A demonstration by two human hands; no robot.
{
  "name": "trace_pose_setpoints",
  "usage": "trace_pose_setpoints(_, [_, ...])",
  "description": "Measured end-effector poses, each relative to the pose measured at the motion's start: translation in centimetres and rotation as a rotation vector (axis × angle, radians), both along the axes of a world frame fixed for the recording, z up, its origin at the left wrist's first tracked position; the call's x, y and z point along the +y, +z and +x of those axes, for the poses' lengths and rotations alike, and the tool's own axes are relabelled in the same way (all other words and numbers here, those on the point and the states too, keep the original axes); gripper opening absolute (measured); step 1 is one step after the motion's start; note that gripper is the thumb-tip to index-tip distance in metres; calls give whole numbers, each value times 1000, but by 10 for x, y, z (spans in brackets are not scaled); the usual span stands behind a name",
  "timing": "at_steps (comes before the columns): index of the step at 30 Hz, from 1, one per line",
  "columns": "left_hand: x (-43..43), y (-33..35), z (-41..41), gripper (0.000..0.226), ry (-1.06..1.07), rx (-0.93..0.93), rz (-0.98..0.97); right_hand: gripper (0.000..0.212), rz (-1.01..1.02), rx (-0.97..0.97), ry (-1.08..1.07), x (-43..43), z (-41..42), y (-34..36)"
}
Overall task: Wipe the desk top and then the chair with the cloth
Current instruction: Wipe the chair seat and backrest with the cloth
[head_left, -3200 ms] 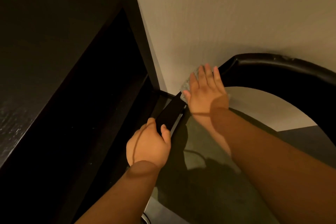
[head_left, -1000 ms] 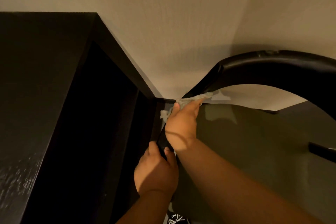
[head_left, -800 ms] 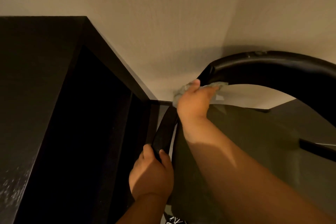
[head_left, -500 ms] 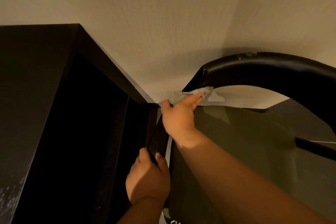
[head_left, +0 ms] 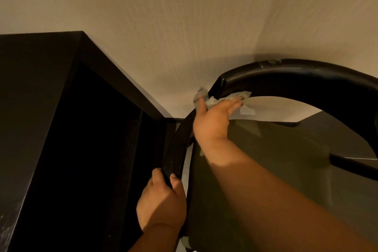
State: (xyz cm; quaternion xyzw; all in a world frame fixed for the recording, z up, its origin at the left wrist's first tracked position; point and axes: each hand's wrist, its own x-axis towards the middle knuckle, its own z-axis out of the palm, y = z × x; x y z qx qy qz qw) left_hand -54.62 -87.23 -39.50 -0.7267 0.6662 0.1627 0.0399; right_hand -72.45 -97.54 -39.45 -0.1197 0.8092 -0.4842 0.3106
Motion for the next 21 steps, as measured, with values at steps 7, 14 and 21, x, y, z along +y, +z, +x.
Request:
trace_pose_setpoints(7, [2,1,4,44,-43,70,-26,107,-93,35,-135,-13,-18,6])
trace_pose_setpoints(14, [3,2,5,43,-63,95,-41,106,-125,-185,-156,-12,-11,5])
trace_pose_setpoints(21, [-4,-2,9,39,-61,198,10,100,-5,-92,-62,-7,-9,12])
